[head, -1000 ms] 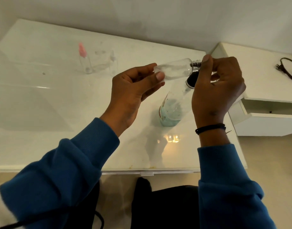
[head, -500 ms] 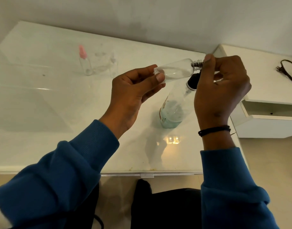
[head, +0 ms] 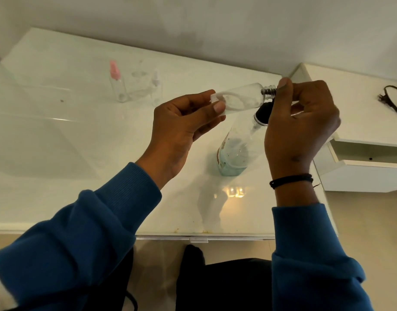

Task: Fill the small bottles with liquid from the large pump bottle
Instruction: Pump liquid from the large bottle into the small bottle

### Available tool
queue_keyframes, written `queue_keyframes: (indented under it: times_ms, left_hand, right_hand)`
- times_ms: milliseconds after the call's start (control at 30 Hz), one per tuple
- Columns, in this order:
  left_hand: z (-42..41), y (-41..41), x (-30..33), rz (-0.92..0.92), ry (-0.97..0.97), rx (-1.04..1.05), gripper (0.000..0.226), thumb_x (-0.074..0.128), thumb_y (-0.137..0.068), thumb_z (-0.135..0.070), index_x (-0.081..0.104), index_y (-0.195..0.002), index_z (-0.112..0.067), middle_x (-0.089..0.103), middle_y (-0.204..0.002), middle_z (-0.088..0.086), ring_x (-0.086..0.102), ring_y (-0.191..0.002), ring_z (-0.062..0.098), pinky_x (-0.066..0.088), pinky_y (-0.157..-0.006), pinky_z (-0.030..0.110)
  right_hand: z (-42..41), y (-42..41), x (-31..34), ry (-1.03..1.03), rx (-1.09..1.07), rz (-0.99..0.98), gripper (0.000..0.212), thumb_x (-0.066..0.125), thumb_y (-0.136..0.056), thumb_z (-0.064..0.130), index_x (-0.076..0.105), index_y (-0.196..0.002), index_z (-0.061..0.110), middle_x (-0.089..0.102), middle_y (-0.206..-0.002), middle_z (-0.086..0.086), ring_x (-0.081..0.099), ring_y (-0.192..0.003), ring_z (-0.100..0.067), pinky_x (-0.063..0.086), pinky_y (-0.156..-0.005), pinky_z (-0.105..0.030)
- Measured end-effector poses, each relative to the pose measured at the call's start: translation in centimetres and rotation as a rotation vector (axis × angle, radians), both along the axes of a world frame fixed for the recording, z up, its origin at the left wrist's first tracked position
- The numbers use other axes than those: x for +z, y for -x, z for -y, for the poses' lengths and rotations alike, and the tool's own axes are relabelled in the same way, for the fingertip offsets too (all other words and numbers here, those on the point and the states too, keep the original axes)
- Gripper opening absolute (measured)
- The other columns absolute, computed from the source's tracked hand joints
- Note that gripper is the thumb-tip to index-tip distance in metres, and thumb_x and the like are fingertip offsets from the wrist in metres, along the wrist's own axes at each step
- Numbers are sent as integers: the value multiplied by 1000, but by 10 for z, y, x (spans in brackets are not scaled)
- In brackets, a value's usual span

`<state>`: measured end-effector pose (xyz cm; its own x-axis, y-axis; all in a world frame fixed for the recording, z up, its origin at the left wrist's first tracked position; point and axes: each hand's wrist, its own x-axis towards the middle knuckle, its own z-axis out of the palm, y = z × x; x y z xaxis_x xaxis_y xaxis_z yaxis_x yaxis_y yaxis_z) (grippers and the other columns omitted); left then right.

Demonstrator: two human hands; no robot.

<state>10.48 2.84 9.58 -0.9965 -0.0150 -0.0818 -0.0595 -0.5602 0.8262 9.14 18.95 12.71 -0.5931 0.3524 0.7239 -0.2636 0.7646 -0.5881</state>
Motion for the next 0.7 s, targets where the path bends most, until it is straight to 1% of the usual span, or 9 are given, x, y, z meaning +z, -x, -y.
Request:
queue_keyframes:
  times_ms: [100,133,167,233,333,433,567,633,700]
  left_hand:
    - [1,0,1,4,9,4,30,74,-85,0,72,-115,-2,77,-110,14,74,-102,31,59,-87,32]
    - [1,0,1,4,7,2,30,74,-85,0,72,-115,-2,77,-110,14,74,-102,31,59,-87,32]
    - [0,0,1,4,7,1,30,74,-85,0,72,-115,-2,77,-110,14,74,-102,31,60,-87,32]
    - [-1,0,1,0,7,-3,29,74,-86,0,72,-114,-3,77,-110,13,74,-102,31,60,-87,33]
    - [-1,0,1,-1,3,4,28,74,-86,-1,72,-114,-3,77,-109,13,75,-100,32,60,-87,33]
    - [1,1,1,-4,15,12,31,74,-86,-1,71,-117,-1,76,-110,15,74,-102,31,59,-88,34]
    - [2,1,2,7,7,16,31,75,-83,-3,72,-114,-4,77,-109,12,75,-102,30,60,-86,32]
    - [1,1,2,3,7,12,31,75,-83,-3,72,-114,-4,77,-109,11,75,-101,30,60,-87,32]
    - [1,2,2,-8,16,10,28,74,-85,-3,73,-113,-5,77,-109,11,75,-101,31,60,-87,33]
  right_hand:
    - [3,-2,-3,23,12,-8,24,62,-95,28,57,-72,26,55,-76,12,58,-69,-27,43,-67,-25]
    - [3,-2,-3,21,14,-9,24,62,-95,28,56,-72,28,56,-76,12,59,-70,-28,43,-67,-27]
    - [3,-1,-1,20,17,-8,24,62,-95,29,55,-72,28,56,-75,12,59,-70,-29,42,-67,-23]
    - [1,0,3,9,3,-5,25,62,-95,30,55,-70,27,57,-75,11,59,-69,-28,33,-68,-8]
    - [0,1,5,-14,-17,1,27,61,-95,30,54,-69,26,57,-75,11,58,-69,-27,29,-70,-2]
    - [1,0,-2,17,21,-33,25,61,-95,27,58,-71,23,56,-75,9,57,-67,-24,34,-64,-8]
    - [2,-1,-6,17,30,-44,25,62,-95,25,64,-72,17,55,-75,9,57,-67,-22,43,-59,-24]
    - [2,0,-1,2,19,-41,24,62,-95,27,59,-71,23,55,-75,10,58,-66,-25,44,-60,-29]
    - [1,1,3,-12,12,-47,24,62,-95,27,55,-71,26,55,-75,11,57,-66,-26,43,-60,-29]
